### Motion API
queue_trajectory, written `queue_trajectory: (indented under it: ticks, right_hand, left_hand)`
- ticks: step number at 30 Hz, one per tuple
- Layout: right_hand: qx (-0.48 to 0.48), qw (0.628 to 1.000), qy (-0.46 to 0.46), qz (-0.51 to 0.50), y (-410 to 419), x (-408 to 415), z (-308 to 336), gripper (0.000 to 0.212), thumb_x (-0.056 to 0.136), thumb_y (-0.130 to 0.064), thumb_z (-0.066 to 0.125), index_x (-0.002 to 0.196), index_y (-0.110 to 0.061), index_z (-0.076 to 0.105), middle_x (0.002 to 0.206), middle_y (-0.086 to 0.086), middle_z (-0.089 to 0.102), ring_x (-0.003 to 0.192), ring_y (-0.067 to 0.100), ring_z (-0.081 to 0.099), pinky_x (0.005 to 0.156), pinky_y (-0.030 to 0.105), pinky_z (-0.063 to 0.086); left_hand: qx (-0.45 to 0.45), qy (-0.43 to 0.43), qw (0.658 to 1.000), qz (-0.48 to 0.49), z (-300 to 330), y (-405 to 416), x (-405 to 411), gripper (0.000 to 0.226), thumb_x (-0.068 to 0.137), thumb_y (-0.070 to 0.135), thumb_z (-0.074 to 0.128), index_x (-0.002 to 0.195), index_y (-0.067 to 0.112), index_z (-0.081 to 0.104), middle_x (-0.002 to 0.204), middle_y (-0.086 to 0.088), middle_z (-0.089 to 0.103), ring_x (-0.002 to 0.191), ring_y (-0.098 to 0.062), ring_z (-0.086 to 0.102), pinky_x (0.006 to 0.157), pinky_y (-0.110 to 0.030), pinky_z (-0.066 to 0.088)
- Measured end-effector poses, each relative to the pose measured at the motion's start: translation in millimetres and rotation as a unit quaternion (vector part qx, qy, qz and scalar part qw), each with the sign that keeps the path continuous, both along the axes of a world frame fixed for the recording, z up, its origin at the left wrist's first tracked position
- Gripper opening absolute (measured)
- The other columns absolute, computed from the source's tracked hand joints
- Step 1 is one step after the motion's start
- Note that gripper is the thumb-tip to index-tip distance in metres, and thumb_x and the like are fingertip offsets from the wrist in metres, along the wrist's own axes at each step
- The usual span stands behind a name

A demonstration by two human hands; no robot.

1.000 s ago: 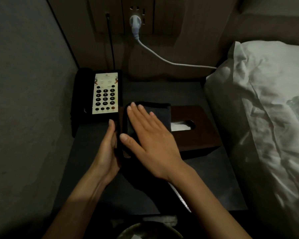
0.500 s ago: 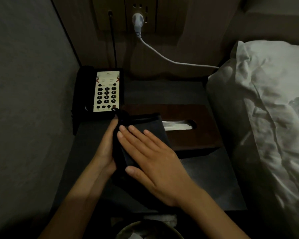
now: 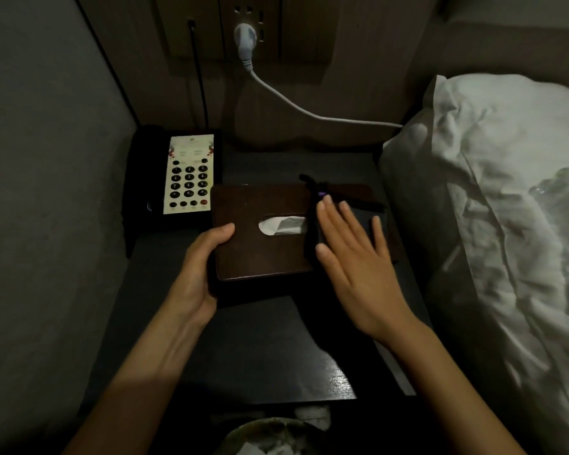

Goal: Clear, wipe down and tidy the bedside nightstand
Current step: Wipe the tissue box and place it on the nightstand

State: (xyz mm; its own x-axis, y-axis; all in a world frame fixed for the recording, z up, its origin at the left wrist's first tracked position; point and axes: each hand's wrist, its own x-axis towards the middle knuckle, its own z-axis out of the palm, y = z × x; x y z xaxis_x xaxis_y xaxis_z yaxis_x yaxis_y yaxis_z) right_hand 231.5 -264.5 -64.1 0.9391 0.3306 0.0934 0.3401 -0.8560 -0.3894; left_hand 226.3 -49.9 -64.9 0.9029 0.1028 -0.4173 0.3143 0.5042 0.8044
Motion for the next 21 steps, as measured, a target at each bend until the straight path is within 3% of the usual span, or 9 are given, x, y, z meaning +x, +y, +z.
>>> queue_trajectory:
  ticks: [5, 8, 11, 14, 17, 21]
  right_hand:
    - [-0.005, 0.996, 0.006, -0.09, -9.1, 12.0, -8.2, 0.064, 0.099, -0.056, 0.001, 0.157, -0.029, -0.005, 0.163, -0.014, -0.013, 0.15, 0.008, -0.019, 0.122, 0.045, -0.011]
    - [0.023, 0.992, 0.015, -0.124, -10.7, 16.6, -10.9, 0.07, 0.096, -0.057, 0.007, 0.157, -0.026, -0.007, 0.164, -0.011, -0.015, 0.15, 0.01, -0.018, 0.122, 0.044, -0.009]
    - [0.127, 0.983, 0.036, -0.131, -15.4, 19.5, -11.9, 0.068, 0.102, -0.046, 0.029, 0.157, -0.023, -0.004, 0.164, -0.01, -0.012, 0.151, 0.007, -0.01, 0.121, 0.027, -0.002]
    - [0.279, 0.947, 0.088, -0.132, -20.3, 22.4, -7.5, 0.073, 0.1, -0.04, 0.046, 0.158, -0.025, 0.004, 0.164, -0.014, 0.001, 0.145, -0.007, 0.005, 0.11, 0.008, 0.007]
    - [0.425, 0.885, 0.141, -0.125, -24.6, 25.4, -1.8, 0.071, 0.096, -0.041, 0.056, 0.156, -0.033, 0.018, 0.159, -0.019, 0.023, 0.138, -0.012, 0.025, 0.111, 0.014, 0.023]
    - [0.528, 0.832, 0.153, -0.077, -26.1, 28.9, 3.0, 0.053, 0.099, -0.037, 0.053, 0.149, -0.03, 0.039, 0.147, -0.014, 0.049, 0.134, 0.002, 0.046, 0.114, 0.033, 0.035]
  left_hand:
    - [0.012, -0.018, 0.999, 0.026, 2.8, 3.2, -1.2, 0.043, 0.073, 0.032, 0.063, 0.112, 0.013, 0.065, 0.121, -0.013, 0.067, 0.112, -0.026, 0.063, 0.094, -0.037, 0.051]
    - [0.017, -0.029, 0.999, 0.034, 4.6, 7.1, -1.4, 0.044, 0.072, 0.032, 0.063, 0.111, 0.013, 0.065, 0.121, -0.013, 0.067, 0.107, -0.025, 0.065, 0.093, -0.038, 0.051]
    - [0.016, -0.047, 0.998, 0.033, 5.1, 13.9, -2.4, 0.045, 0.073, 0.031, 0.062, 0.113, 0.012, 0.064, 0.117, -0.012, 0.068, 0.101, -0.021, 0.067, 0.086, -0.033, 0.054]
    - [0.013, -0.062, 0.998, 0.017, 6.3, 22.2, -3.8, 0.035, 0.076, 0.032, 0.059, 0.105, 0.016, 0.07, 0.11, -0.007, 0.071, 0.097, -0.017, 0.069, 0.083, -0.029, 0.057]
    - [0.009, -0.058, 0.998, 0.008, 7.4, 32.2, -5.4, 0.03, 0.076, 0.035, 0.059, 0.093, 0.021, 0.078, 0.103, -0.003, 0.074, 0.091, -0.014, 0.071, 0.08, -0.028, 0.057]
    - [-0.013, -0.051, 0.999, -0.013, 6.7, 46.0, -7.3, 0.034, 0.077, 0.036, 0.061, 0.102, 0.019, 0.075, 0.111, -0.006, 0.072, 0.098, -0.018, 0.07, 0.076, -0.03, 0.059]
